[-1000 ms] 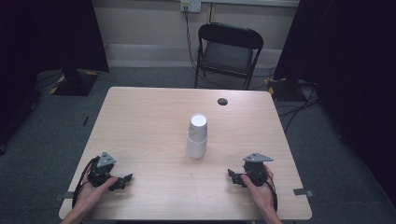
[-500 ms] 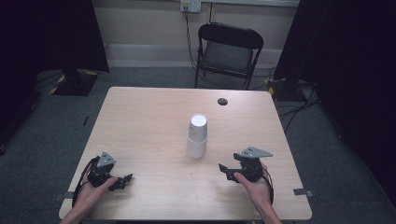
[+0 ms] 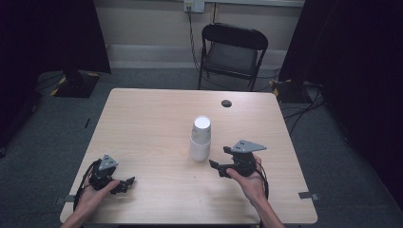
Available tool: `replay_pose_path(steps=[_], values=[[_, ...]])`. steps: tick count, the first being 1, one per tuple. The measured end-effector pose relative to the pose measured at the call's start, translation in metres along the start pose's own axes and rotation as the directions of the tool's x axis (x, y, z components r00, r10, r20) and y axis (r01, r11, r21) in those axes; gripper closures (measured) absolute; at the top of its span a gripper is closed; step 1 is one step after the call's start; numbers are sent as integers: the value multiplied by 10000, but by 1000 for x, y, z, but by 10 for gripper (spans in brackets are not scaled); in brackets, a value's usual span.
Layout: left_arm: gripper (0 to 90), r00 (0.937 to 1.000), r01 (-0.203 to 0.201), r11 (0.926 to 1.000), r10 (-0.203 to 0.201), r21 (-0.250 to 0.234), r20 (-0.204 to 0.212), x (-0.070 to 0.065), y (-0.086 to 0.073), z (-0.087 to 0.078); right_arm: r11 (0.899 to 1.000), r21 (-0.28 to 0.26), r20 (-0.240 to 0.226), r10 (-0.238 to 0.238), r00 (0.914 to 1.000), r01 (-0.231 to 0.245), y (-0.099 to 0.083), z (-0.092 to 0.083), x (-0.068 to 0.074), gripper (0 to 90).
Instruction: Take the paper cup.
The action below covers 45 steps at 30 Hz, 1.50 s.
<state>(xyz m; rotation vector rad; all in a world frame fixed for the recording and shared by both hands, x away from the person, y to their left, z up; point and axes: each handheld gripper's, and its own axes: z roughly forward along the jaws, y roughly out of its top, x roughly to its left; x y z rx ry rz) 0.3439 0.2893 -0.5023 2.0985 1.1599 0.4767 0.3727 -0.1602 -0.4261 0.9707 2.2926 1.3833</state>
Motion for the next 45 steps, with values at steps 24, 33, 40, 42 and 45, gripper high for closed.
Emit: replay_pose_path(steps=[24,33,40,42,45], values=[[0,10000,-44,10000,44,-7,39,1,1,1,9959,-548,-80,-731,9973,726,62,34,-7,164],[0,10000,-49,10000,49,-6,49,1,1,1,9920,-1117,81,-579,9983,584,73,53,-6,179],[0,10000,-46,10000,46,-6,48,1,1,1,9943,-942,190,-487,9986,503,73,64,-8,178],[0,10000,-51,10000,51,-4,48,1,1,1,9941,-903,287,-583,9979,606,73,66,-7,188],[0,10000,-37,10000,37,-7,43,1,1,1,9943,-914,360,-516,9980,547,72,66,-8,222]])
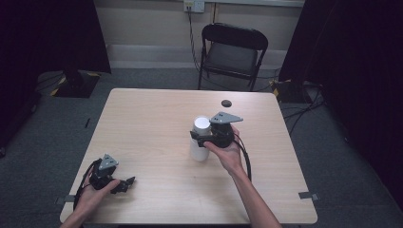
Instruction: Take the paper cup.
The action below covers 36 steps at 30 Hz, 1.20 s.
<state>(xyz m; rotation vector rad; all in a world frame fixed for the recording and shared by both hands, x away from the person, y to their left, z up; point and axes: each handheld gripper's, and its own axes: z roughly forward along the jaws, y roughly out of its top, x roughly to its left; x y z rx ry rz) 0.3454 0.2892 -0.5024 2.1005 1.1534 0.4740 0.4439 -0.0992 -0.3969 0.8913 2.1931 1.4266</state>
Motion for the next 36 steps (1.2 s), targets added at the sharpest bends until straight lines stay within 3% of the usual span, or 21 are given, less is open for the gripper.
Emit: replay_pose_path(steps=[6,18,28,36], values=[[0,10000,-12,10000,12,1,6,0,0,0,10000,49,-60,23,10000,-23,-2,1,0,281],[0,10000,-11,10000,11,2,7,0,0,0,9998,-180,79,133,9999,-132,1,-2,1,297],[0,10000,-26,10000,26,-2,23,0,0,0,9983,-473,-67,324,9995,-327,8,-8,-1,300],[0,10000,-26,10000,26,-1,22,0,0,0,9983,-562,193,140,9997,-129,13,-11,1,301]])
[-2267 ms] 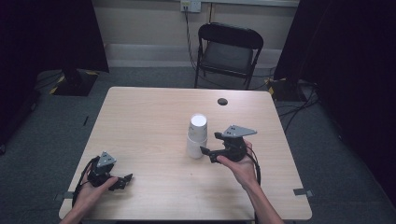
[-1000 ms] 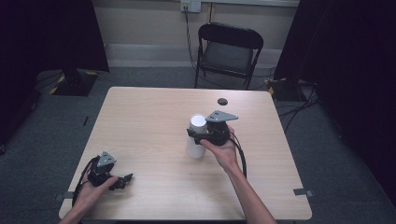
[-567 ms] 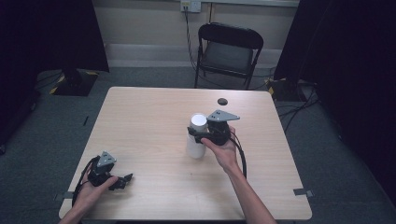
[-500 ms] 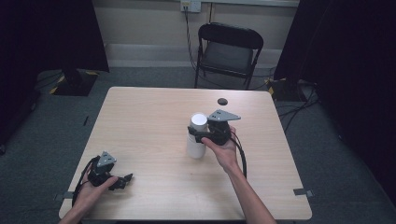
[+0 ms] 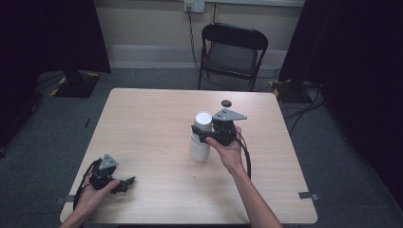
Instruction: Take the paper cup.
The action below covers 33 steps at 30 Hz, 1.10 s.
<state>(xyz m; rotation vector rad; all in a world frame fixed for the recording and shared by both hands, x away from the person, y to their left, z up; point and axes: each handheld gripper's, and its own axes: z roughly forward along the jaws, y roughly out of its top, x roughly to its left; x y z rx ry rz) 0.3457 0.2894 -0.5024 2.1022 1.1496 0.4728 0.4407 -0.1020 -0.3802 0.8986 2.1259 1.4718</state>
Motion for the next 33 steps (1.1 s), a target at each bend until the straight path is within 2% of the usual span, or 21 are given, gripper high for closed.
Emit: replay_pose_path(steps=[25,28,30,33], values=[[2,9998,-139,9999,140,-29,160,1,1,0,9983,-570,-64,143,9999,-147,23,-16,-2,316],[71,9999,-103,9997,103,-201,21,3,1,-1,9974,-695,-17,176,9998,-177,25,-18,-2,316],[148,10000,1,9993,-4,-362,-95,4,1,-1,9972,-742,93,102,9999,-95,26,-20,-1,315],[157,9999,-30,9994,27,-340,-103,3,2,-1,9971,-751,66,125,9999,-120,27,-22,-1,317]])
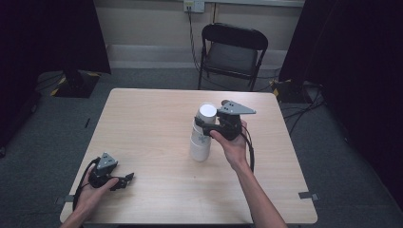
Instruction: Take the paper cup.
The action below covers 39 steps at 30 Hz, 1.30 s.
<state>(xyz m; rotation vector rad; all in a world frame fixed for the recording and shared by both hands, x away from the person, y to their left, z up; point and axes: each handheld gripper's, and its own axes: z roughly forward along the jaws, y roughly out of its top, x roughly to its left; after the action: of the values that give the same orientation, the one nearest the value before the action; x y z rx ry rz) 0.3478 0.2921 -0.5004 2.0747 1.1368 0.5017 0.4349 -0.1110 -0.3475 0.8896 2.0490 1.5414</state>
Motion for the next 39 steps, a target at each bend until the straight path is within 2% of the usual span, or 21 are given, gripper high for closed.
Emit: replay_pose_path(steps=[4,6,7,12,17,19,22,25,28,33,37,39], values=[[161,9999,-94,10000,93,-26,-113,-1,0,-1,10000,-42,29,-74,10000,75,3,-4,2,319],[181,9998,60,9999,-62,-103,-172,-1,1,-2,9999,0,70,-165,9998,165,5,-6,3,320],[183,9997,-5,9998,1,-176,-237,-1,1,-3,9998,-4,85,-186,9998,186,5,-8,4,320],[184,9998,2,9979,-14,-653,-186,-3,4,-10,9996,-149,80,-220,9997,221,7,-16,7,324],[188,10000,-34,9975,33,-699,-12,-6,4,-15,9994,-209,-31,-275,9996,274,6,-25,10,324],[188,10000,-63,9972,66,-745,50,-6,3,-18,9988,-206,-40,-455,9990,454,3,-31,14,324],[188,10000,3,9962,-2,-877,10,-5,3,-21,9986,-240,-72,-468,9989,466,0,-40,16,326],[190,9998,115,9954,-99,-948,175,-4,4,-24,9989,-343,-132,-310,9994,306,-3,-48,16,330],[190,9997,-80,9949,103,-1002,218,-6,5,-29,9996,-165,-206,-213,9996,210,-6,-54,17,335],[190,9995,-218,9914,244,-1288,184,-7,8,-36,9996,-17,-459,273,9986,-274,-19,-62,17,341],[190,9988,-279,9883,337,-1497,363,-12,13,-39,9976,48,-562,690,9960,-688,-31,-64,17,341],[190,9976,-451,9866,528,-1567,453,-16,17,-39,9965,120,-570,830,9949,-825,-35,-65,17,341]])
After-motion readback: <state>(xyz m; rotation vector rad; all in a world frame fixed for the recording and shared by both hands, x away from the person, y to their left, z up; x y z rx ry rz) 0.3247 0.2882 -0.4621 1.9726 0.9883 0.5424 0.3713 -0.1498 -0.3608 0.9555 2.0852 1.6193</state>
